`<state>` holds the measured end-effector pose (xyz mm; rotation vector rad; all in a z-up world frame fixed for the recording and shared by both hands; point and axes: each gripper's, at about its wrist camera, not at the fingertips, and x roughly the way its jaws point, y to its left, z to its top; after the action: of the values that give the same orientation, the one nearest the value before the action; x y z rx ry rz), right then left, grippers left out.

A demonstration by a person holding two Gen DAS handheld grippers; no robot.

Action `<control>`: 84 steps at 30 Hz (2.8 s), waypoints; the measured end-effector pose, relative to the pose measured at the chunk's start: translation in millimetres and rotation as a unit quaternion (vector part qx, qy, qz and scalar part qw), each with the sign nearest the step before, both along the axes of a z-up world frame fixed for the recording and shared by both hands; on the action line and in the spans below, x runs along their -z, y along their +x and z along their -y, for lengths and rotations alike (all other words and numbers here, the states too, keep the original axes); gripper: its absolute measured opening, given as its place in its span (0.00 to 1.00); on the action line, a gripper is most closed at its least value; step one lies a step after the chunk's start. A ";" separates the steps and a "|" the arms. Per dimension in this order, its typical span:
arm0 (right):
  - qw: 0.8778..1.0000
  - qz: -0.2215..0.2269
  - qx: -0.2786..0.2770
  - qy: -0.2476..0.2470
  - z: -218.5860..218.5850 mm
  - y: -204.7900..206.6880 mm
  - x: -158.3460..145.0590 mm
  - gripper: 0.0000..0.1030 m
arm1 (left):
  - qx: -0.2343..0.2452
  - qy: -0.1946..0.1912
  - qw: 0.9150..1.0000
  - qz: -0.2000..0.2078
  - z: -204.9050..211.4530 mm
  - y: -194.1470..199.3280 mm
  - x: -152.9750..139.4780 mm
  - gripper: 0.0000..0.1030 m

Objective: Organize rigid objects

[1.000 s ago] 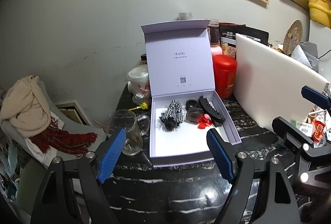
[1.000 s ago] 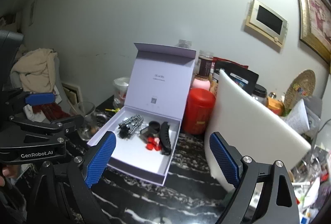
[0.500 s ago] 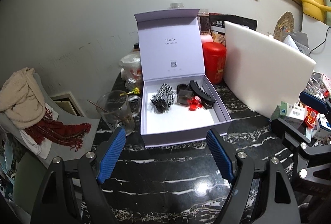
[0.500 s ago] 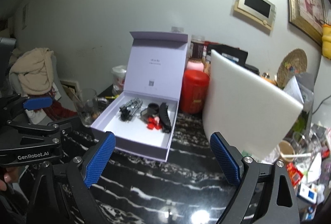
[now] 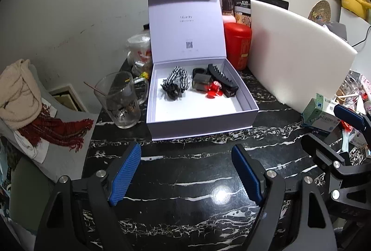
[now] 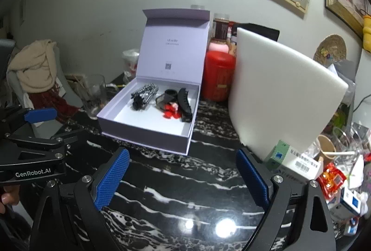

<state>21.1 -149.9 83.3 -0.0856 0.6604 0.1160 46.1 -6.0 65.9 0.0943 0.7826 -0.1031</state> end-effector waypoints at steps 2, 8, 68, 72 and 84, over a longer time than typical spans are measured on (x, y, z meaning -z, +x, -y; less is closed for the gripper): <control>1.000 -0.005 0.000 0.001 -0.3 1.7 3.9 0.91 | -0.001 0.000 1.000 -0.004 -0.6 0.6 3.4 0.78; 1.000 -0.014 0.001 0.003 -1.2 4.1 9.2 0.91 | -0.004 -0.005 1.000 -0.012 -2.8 2.6 11.1 0.78; 1.000 -0.029 0.009 -0.001 0.5 9.4 21.1 0.91 | -0.014 -0.001 0.999 -0.035 -6.7 10.8 18.0 0.78; 1.000 -0.030 0.009 0.000 0.7 9.6 21.3 0.91 | -0.015 0.001 0.999 -0.036 -5.7 11.0 18.7 0.78; 0.999 -0.035 0.010 -0.002 2.3 10.0 25.2 0.91 | -0.016 0.010 0.999 -0.040 -3.7 12.2 22.5 0.78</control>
<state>31.1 -152.2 58.1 -0.0781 0.7312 0.0991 58.2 -2.3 43.4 0.0965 0.8641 -0.0684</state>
